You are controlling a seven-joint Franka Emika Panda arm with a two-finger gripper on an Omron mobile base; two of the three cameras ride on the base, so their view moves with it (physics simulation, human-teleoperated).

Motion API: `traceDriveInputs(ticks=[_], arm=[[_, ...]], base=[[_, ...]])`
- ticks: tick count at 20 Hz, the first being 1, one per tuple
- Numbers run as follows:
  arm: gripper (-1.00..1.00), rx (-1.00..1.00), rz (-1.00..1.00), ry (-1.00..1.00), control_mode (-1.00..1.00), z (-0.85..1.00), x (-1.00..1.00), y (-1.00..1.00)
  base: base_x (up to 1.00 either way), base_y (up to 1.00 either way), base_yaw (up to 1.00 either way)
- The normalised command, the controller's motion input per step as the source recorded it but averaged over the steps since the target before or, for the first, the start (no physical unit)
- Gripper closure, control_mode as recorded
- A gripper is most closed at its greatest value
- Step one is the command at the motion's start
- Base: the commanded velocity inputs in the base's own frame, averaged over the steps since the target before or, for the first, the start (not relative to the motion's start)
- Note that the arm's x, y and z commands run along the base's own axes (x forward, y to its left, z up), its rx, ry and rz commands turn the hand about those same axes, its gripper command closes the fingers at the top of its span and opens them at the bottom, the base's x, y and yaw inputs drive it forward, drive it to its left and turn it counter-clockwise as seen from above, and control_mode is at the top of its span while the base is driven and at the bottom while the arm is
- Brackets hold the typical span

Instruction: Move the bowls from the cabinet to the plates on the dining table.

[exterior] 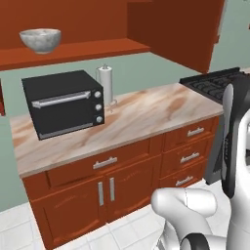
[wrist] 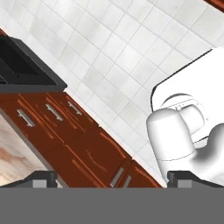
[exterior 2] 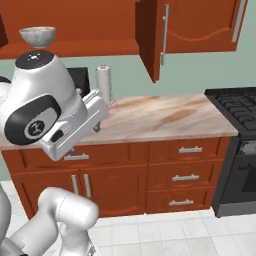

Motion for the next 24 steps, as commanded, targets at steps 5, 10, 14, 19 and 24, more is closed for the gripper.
traceDriveInputs(ticks=[5,10,14,19,24], arm=[[-1.00,0.00,0.00,0.00,1.00,0.00,0.00,0.00],[-1.00,0.00,0.00,0.00,1.00,0.00,0.00,0.00],[-1.00,0.00,0.00,0.00,1.00,0.00,0.00,0.00],[-1.00,0.00,0.00,0.00,1.00,0.00,0.00,0.00],[-1.00,0.00,0.00,0.00,1.00,0.00,0.00,0.00]], base=[[0.00,0.00,0.25],[0.00,0.00,0.25],[-0.02,0.00,0.25],[-0.03,0.00,0.25],[-0.02,0.00,0.25]])
